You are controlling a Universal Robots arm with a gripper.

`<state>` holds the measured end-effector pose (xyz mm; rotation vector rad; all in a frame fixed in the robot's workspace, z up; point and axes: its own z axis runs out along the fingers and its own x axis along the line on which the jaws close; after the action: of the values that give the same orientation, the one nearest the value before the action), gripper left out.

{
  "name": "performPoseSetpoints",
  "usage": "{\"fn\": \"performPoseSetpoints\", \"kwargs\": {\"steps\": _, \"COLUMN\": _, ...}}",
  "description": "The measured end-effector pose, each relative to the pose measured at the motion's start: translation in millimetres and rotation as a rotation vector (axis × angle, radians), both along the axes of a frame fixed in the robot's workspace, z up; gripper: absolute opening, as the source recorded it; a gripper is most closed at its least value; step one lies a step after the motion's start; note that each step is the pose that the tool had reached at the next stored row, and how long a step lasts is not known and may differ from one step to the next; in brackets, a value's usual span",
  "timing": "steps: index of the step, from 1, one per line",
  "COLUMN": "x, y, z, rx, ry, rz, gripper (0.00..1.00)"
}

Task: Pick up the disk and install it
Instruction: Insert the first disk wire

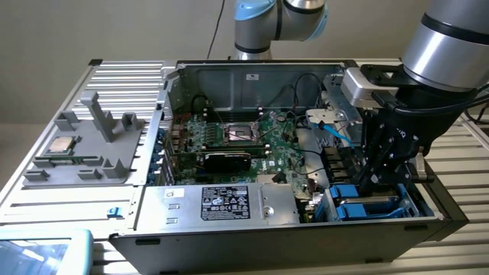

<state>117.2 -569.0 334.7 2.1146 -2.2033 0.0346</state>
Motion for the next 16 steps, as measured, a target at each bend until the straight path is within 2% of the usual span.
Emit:
{"fn": "performPoseSetpoints", "kwargs": {"steps": 2, "x": 0.0, "y": 0.0, "z": -0.2, "rx": 0.0004, "ry": -0.0001, "rz": 0.0, "gripper": 0.17}}
{"fn": "performPoseSetpoints", "kwargs": {"steps": 3, "x": 0.0, "y": 0.0, "z": -0.2, "rx": 0.0005, "ry": -0.0001, "rz": 0.0, "gripper": 0.23}}
{"fn": "performPoseSetpoints", "kwargs": {"steps": 5, "x": 0.0, "y": 0.2, "z": 2.8, "rx": 0.0006, "ry": 0.0, "rz": 0.0, "gripper": 0.23}}
{"fn": "performPoseSetpoints", "kwargs": {"steps": 6, "x": 0.0, "y": 0.3, "z": 5.9, "rx": 0.0002, "ry": 0.0, "rz": 0.0, "gripper": 0.3}}
{"fn": "performPoseSetpoints", "kwargs": {"steps": 13, "x": 0.7, "y": 0.6, "z": 36.9, "rx": -0.0022, "ry": 0.0, "rz": 0.0, "gripper": 0.3}}
{"fn": "performPoseSetpoints", "kwargs": {"steps": 16, "x": 1.3, "y": 2.2, "z": 46.4, "rx": -0.0037, "ry": 0.0, "rz": 0.0, "gripper": 0.3}}
